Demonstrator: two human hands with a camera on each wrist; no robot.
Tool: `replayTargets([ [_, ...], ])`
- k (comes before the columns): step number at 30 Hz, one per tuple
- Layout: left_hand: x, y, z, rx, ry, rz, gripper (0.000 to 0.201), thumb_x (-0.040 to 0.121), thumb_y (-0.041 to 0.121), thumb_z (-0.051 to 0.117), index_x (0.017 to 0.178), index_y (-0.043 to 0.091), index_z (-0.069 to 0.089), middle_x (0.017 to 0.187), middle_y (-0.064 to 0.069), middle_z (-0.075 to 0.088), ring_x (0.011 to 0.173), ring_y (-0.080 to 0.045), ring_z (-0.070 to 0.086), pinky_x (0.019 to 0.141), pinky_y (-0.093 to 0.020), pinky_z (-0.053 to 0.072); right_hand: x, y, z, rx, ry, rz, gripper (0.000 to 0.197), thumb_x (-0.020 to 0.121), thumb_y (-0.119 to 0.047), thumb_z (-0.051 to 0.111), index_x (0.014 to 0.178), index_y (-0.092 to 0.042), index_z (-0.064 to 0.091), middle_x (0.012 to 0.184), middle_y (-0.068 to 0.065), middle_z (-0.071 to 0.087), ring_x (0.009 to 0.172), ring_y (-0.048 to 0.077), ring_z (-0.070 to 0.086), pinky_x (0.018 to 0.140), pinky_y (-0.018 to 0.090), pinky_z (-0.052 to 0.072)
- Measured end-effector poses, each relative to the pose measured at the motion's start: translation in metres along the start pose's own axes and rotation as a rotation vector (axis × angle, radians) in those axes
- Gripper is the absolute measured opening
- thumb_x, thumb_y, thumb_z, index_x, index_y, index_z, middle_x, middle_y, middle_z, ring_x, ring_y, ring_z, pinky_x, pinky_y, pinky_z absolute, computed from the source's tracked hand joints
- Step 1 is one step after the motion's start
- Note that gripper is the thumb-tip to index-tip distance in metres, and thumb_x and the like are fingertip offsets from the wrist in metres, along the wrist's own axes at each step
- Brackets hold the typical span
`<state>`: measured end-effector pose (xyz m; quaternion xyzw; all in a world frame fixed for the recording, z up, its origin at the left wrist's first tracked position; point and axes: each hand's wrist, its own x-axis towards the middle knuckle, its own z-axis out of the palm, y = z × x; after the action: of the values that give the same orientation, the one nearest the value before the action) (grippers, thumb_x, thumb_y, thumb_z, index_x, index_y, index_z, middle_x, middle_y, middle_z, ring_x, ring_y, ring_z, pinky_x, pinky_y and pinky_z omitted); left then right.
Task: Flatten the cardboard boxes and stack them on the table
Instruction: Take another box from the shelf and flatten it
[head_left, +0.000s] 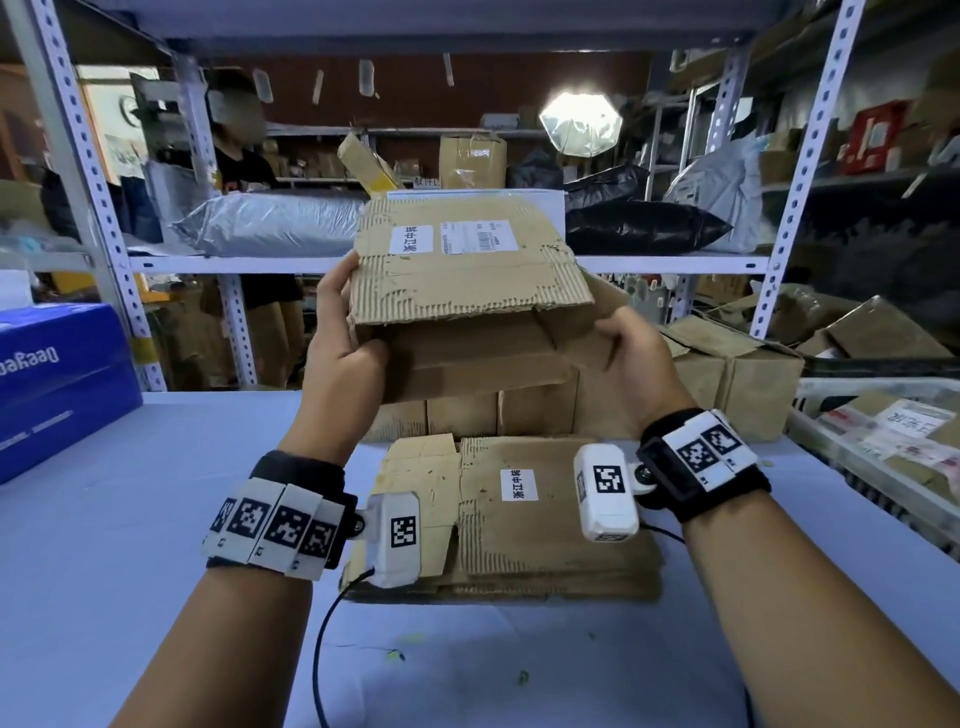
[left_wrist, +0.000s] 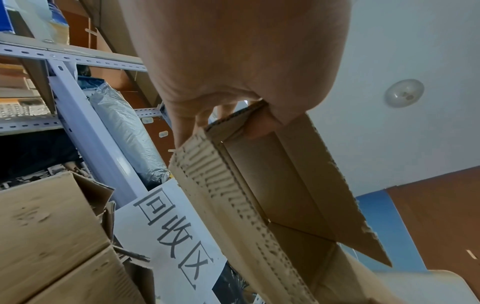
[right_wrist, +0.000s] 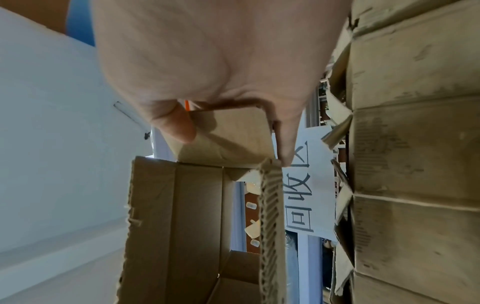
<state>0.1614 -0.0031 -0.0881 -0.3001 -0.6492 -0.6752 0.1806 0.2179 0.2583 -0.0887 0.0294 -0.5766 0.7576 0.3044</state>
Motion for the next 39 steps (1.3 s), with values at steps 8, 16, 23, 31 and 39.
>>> replayTargets([
  [8,0.001,-0.007,0.001,-0.013,-0.172,0.068,0.079,0.079,-0.006,0.038,0.149,0.028,0.044,0.148,0.007,0.053,0.14,-0.007,0.045,0.121,-0.043,0.034,-0.014,-0.023,-0.01,0.415,-0.362,0.125,0.062,0.093,-0.047,0.055,0.139,-0.006,0.055,0.136,0.02,0.058,0.124,0.032,0.055,0.103,0.045,0.043],
  [16,-0.003,-0.011,0.0,0.316,-0.302,0.195,0.071,0.084,0.06,0.063,0.151,0.042,0.045,0.163,0.018,0.031,0.152,-0.003,0.022,0.124,-0.037,0.02,-0.019,-0.015,-0.013,0.276,-0.163,0.132,0.052,0.099,-0.049,0.05,0.13,-0.011,0.066,0.131,0.018,0.064,0.119,0.034,0.061,0.104,0.05,0.045],
  [23,-0.006,-0.005,0.004,0.127,-0.254,0.126,0.066,0.088,0.062,0.049,0.15,0.039,0.043,0.16,0.011,0.038,0.149,-0.01,0.032,0.123,-0.048,0.029,-0.023,-0.008,-0.018,0.311,-0.104,0.189,0.042,0.095,-0.031,0.059,0.132,-0.011,0.064,0.126,0.019,0.065,0.11,0.034,0.064,0.104,0.052,0.046],
  [31,-0.011,0.0,0.005,-0.724,-0.267,-0.301,0.044,0.101,0.032,0.044,0.134,0.011,0.061,0.121,-0.014,0.072,0.107,-0.032,0.07,0.077,-0.045,0.062,-0.024,0.003,-0.004,-0.885,-0.09,-0.211,0.054,0.074,-0.059,0.071,0.121,-0.034,0.061,0.13,-0.01,0.055,0.124,0.016,0.052,0.103,0.039,0.046],
  [39,-0.001,-0.011,-0.014,-0.552,-0.247,-0.214,0.032,0.101,0.004,0.045,0.125,0.013,0.064,0.118,-0.012,0.074,0.098,-0.025,0.073,0.071,-0.038,0.061,-0.016,0.013,-0.014,-0.682,0.168,-0.131,0.102,0.066,-0.048,0.087,0.149,-0.034,0.029,0.153,0.001,0.028,0.136,0.016,0.035,0.114,0.037,0.033],
])
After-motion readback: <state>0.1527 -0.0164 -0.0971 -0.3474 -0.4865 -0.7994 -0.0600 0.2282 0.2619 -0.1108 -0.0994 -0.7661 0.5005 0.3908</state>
